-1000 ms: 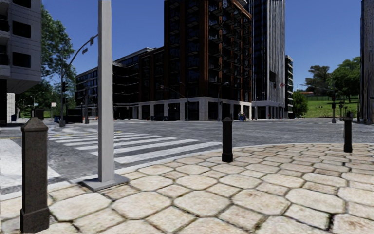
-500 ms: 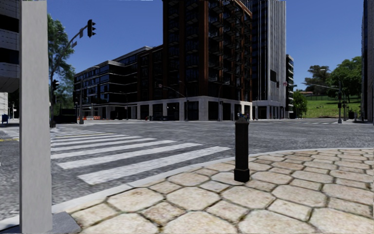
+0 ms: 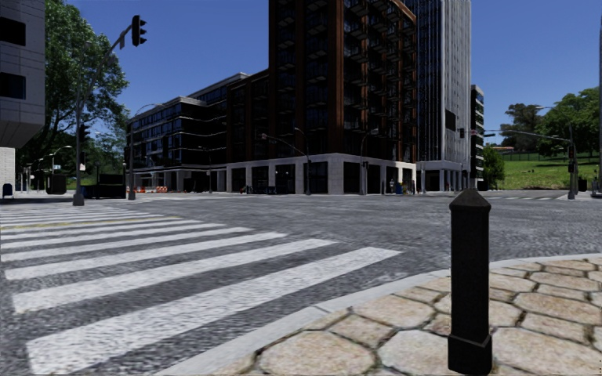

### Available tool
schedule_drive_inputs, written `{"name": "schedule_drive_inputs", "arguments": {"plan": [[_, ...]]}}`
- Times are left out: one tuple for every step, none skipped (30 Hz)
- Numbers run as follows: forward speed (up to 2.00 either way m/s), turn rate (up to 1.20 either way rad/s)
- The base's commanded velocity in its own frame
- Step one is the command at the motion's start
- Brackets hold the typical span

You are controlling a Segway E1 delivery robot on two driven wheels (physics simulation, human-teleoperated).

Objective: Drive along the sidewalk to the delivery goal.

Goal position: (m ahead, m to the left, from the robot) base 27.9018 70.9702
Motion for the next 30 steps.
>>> {"name": "schedule_drive_inputs", "arguments": {"plan": [[2.00,0.64],[2.00,0.88],[2.00,1.07],[2.00,1.15],[2.00,1.15],[2.00,1.20],[2.00,1.20],[2.00,1.20],[2.00,1.20],[2.00,1.20],[2.00,1.20],[2.00,1.20],[2.00,1.20],[2.00,1.20],[2.00,1.20],[2.00,1.11],[2.00,1.11],[2.00,1.00],[2.00,0.96],[2.00,0.94],[2.00,0.94],[2.00,0.87],[2.00,0.68],[2.00,0.27],[2.00,0.21],[2.00,0.18],[2.00,0.18],[2.00,0.07],[2.00,0.01],[2.00,0.00]]}}
